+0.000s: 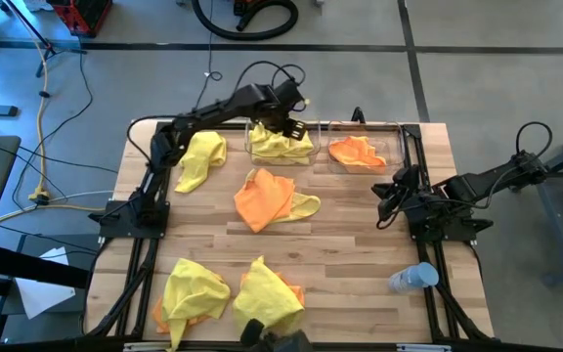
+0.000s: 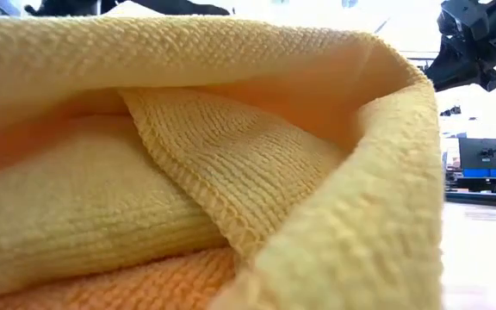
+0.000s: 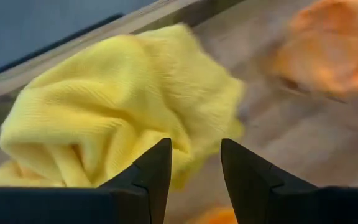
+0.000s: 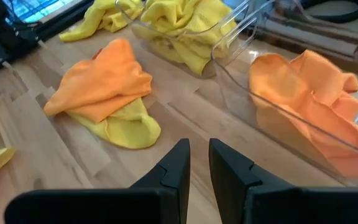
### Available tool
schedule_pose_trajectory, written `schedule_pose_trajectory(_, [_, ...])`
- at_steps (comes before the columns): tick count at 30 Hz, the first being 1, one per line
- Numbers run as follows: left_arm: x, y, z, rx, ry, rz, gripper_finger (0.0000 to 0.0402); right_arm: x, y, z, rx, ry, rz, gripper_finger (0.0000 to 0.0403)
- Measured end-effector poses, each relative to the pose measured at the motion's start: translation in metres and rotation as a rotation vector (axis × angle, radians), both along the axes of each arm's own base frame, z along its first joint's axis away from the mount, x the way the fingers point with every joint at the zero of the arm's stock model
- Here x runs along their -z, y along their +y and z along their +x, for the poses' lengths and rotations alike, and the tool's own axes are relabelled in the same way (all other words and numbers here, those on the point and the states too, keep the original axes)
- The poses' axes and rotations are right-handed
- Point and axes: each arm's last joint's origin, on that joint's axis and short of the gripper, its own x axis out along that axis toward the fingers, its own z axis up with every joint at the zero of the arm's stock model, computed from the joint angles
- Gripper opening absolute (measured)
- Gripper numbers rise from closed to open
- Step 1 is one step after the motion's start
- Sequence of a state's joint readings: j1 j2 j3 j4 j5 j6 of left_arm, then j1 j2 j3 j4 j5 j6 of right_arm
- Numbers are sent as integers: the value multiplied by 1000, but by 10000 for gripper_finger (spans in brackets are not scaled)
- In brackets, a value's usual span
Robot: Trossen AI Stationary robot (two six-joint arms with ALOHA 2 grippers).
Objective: Sort microfiber towel by color & place in baskets
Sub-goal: Put the orange microfiber cloth into the right transparent bin
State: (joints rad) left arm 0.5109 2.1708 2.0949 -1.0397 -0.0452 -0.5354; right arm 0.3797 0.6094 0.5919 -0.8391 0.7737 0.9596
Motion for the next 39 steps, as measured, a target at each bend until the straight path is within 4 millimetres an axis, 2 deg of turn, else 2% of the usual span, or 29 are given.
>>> schedule_pose_trajectory(4, [-22, -33, 5, 73, -27, 41, 129, 0, 0, 0, -8, 1, 17, 53])
schedule_pose_trajectory(7, [-32, -69, 16, 137, -29, 91, 129, 1, 1, 0, -30, 12, 36, 53])
schedule_pose_trajectory(14, [-32, -167, 41, 368, -24, 134, 129, 1, 1, 0, -32, 12, 38, 53])
schedule_pose_trajectory(18, [-31, -220, 45, 487, -30, 133, 129, 1, 1, 0, -27, 11, 30, 53])
schedule_pose_trajectory(21, [-31, -249, 44, 551, -30, 142, 129, 1, 1, 0, -42, 23, 10, 53])
schedule_pose_trajectory(25, [-29, -267, 43, 615, -18, 185, 129, -1, 2, 2, -55, 6, 0, 56])
schedule_pose_trajectory(30, [-14, -281, 37, 673, 51, 239, 129, -10, 9, 17, -160, -75, -20, 85])
schedule_pose_trajectory(35, [3, -285, 26, 707, 59, 253, 129, -17, 22, 48, -269, -165, -68, 135])
schedule_pose_trajectory(39, [8, -280, -1, 703, 38, 252, 129, -19, 27, 80, -249, -133, -94, 174])
